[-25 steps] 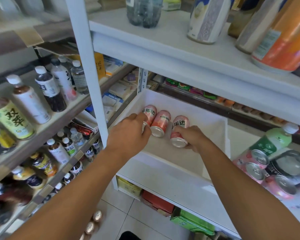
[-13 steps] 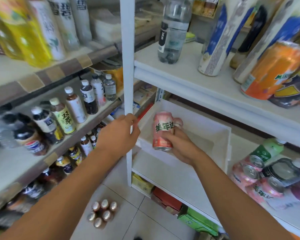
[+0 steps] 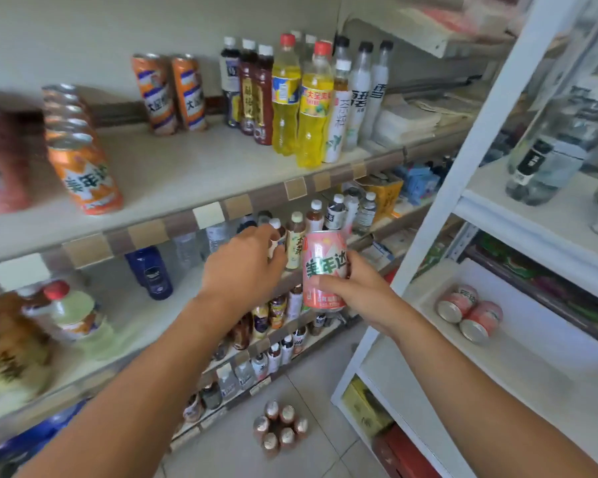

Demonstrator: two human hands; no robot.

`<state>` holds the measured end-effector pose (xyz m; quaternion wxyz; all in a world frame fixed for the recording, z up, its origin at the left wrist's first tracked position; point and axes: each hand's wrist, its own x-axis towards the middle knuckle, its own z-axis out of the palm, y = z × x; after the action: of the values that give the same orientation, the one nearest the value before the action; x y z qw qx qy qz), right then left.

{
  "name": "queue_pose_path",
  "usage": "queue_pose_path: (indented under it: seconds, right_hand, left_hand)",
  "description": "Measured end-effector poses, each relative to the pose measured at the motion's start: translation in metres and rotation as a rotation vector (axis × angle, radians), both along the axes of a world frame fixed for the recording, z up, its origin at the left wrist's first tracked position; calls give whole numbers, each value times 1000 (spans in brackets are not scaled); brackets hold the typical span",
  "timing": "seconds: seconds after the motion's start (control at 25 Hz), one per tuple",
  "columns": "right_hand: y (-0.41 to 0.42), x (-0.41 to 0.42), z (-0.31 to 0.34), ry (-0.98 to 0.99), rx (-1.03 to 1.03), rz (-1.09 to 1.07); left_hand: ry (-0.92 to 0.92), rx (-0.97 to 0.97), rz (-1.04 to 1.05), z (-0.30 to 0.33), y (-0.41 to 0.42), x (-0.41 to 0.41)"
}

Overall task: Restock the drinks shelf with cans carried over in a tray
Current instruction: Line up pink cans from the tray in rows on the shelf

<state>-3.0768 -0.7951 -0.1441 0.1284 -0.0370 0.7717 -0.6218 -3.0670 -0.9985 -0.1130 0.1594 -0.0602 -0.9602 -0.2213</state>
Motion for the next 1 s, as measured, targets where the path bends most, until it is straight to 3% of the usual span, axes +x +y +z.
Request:
queue_pose_path:
  seconds: [0.28, 0.48, 1.0]
  right_hand:
    - [-129, -1, 38, 207, 77, 147]
    - [-214, 13, 58, 305, 16, 221]
    - [-408, 58, 66, 481, -84, 266]
  left_hand:
    - [98, 35, 184, 25, -119, 36]
    - [139, 52, 331, 34, -195, 71]
    - [90, 38, 647, 35, -355, 176]
